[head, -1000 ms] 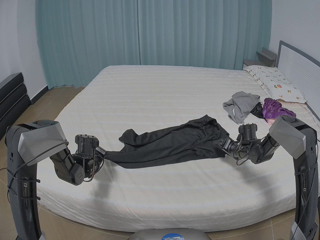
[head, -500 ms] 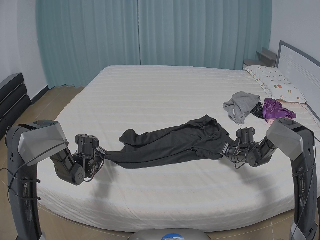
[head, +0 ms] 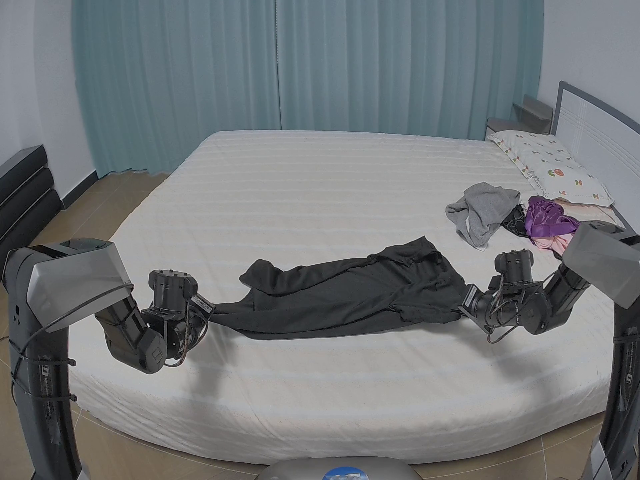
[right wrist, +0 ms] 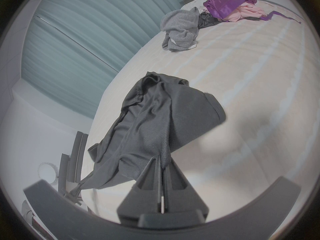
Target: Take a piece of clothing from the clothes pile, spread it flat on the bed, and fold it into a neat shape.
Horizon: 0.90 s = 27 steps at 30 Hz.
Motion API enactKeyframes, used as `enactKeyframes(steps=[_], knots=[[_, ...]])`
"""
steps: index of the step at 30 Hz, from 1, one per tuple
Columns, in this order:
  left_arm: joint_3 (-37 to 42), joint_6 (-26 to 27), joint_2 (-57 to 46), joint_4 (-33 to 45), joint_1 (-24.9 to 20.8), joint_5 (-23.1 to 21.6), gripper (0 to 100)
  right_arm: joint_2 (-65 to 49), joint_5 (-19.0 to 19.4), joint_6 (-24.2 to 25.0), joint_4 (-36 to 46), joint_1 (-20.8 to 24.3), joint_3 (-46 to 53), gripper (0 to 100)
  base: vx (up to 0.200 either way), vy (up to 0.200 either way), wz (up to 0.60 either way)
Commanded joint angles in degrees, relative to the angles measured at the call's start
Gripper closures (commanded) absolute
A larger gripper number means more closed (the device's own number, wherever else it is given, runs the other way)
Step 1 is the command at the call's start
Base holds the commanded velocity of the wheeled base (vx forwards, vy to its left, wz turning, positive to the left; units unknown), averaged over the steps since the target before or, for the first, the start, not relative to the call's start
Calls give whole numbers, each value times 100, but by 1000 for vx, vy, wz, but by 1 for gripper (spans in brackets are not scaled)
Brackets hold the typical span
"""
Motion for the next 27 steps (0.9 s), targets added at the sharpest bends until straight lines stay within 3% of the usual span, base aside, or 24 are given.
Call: enactKeyframes(steps=[1, 9, 17, 18, 27], knots=[[303, 484, -236, 9, -25, -3, 100, -1168, 261, 0, 10, -54, 1080, 100, 0, 0, 0], [734, 844, -297, 26, -78, 5, 100, -1247, 252, -395, -16, -89, 1994, 100, 0, 0, 0], [1182, 1398, -631, 229, -254, 5, 100, -869, 226, -413, -359, -81, 2302, 100, 0, 0, 0], [1191, 1460, -702, 369, -271, 5, 100, -825, 226, -422, -447, -72, 2346, 0, 0, 0, 0], [1200, 1556, -992, 984, -350, -3, 100, -746, 235, -378, -632, 25, 2477, 0, 0, 0, 0]])
